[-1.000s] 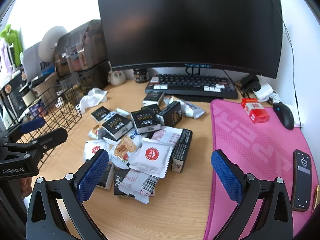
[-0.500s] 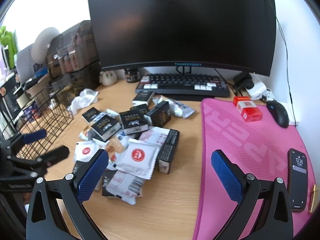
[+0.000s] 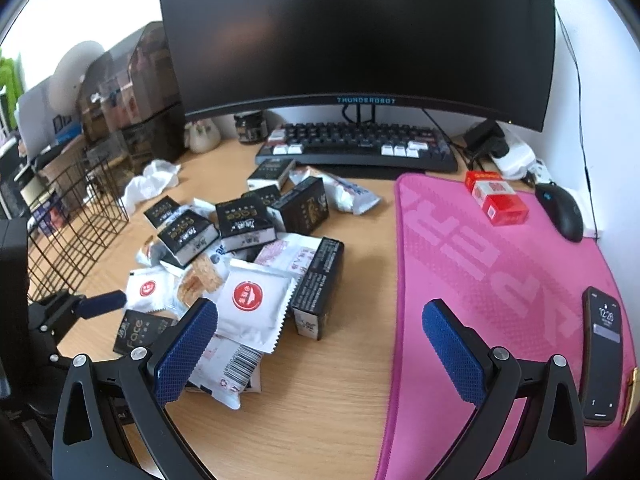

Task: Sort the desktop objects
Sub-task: 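Grasp a black Face tissue pack with the left tool while the right tool grasps a narrow black box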

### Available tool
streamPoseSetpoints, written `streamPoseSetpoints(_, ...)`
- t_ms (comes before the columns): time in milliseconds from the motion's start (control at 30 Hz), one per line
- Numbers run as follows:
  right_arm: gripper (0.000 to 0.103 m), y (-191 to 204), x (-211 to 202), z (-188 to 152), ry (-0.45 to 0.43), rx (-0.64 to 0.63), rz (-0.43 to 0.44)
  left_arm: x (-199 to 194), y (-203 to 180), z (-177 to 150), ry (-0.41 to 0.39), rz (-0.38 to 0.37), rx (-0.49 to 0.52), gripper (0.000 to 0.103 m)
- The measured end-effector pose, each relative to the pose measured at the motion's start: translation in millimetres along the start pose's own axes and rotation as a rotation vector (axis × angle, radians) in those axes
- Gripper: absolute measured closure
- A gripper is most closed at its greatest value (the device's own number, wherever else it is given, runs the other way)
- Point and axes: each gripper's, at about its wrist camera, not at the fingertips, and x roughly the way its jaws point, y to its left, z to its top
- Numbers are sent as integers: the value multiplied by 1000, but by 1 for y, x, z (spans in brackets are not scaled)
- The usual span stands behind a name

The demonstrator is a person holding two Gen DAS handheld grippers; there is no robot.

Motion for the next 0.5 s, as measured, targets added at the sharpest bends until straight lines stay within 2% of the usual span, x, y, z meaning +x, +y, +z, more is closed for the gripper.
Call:
streamPoseSetpoints(100, 0, -1, 5, -1, 11, 4, -4, 1, 3, 0, 5, 38, 10, 31)
streamPoseSetpoints(333, 0, -6, 17, -1, 34, 9, -11, 8, 13, 0, 21, 26, -32, 30)
streamPoseSetpoints(500, 0, -14, 36, 2, 67, 26, -27, 12, 12, -2, 26, 28, -10, 29)
